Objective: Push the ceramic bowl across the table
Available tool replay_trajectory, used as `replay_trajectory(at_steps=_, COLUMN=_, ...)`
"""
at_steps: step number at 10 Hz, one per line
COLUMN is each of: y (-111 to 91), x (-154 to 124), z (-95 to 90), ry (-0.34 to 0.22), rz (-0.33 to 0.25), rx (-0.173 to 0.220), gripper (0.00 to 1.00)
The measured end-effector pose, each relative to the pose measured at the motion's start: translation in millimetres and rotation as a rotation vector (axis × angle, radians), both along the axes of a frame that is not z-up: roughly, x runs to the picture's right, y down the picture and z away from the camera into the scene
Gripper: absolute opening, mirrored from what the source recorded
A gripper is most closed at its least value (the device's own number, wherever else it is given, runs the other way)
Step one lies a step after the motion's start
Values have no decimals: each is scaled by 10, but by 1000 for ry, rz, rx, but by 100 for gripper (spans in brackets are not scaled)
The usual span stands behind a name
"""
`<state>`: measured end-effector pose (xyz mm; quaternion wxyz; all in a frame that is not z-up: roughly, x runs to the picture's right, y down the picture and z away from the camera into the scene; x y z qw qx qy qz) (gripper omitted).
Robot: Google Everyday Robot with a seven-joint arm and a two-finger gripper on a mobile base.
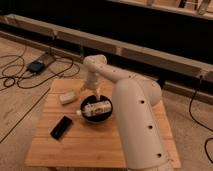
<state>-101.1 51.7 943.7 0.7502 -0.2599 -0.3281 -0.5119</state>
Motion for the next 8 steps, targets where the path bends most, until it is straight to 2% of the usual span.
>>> replay_trajectory(at_steps=8, y=-362, x=12, z=390, ry=-16, rz=3, rx=59, gripper=80)
